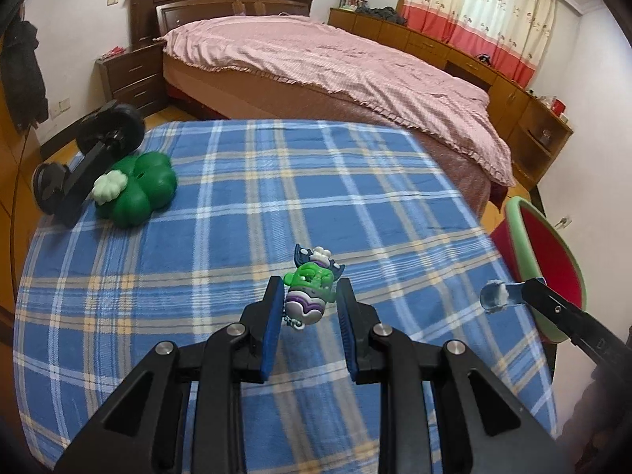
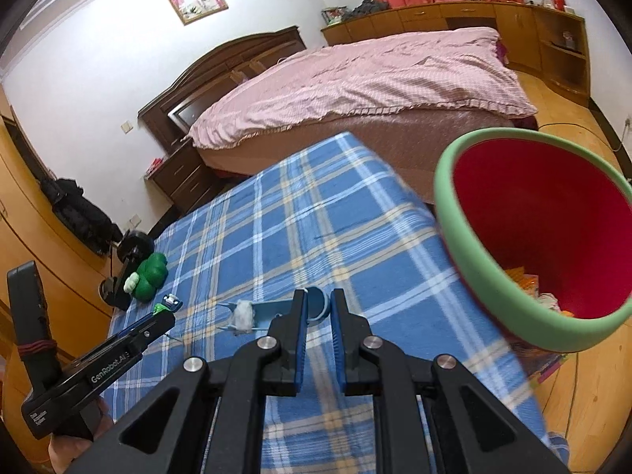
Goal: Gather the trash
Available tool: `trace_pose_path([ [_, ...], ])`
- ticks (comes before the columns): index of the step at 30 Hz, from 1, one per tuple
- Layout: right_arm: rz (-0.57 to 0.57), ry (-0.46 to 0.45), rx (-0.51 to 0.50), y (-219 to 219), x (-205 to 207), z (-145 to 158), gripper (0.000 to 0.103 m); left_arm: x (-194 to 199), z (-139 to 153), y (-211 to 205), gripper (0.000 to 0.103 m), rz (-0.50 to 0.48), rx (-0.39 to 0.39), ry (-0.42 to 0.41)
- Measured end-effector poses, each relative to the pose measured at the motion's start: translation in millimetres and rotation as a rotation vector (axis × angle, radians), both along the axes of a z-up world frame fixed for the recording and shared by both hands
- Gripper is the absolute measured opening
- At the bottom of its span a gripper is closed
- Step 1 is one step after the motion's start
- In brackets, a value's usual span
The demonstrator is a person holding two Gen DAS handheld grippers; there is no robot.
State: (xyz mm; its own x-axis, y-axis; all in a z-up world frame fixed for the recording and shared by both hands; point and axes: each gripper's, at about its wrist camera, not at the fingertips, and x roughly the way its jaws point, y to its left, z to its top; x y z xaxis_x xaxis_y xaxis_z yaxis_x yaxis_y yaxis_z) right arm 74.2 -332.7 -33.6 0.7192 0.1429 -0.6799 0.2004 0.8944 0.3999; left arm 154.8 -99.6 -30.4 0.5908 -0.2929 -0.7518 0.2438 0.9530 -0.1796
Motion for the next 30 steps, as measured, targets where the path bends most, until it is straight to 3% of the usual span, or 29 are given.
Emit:
trace_pose_path([
  [15, -0.152, -0.050, 0.006, -65, -36, 16, 0.014, -14, 27, -73, 0.026, -0.140, -0.026, -0.041],
  [20, -0.213, -0.058, 0.010, -92, -49, 18, 0.014, -19, 34, -108, 0.017, -0.211, -0.029, -0.054],
  [30, -0.324, -0.058, 0.022, -145, -76, 16, 0.014, -27, 39, -165, 0.014, -0.323, -0.017, -0.066],
])
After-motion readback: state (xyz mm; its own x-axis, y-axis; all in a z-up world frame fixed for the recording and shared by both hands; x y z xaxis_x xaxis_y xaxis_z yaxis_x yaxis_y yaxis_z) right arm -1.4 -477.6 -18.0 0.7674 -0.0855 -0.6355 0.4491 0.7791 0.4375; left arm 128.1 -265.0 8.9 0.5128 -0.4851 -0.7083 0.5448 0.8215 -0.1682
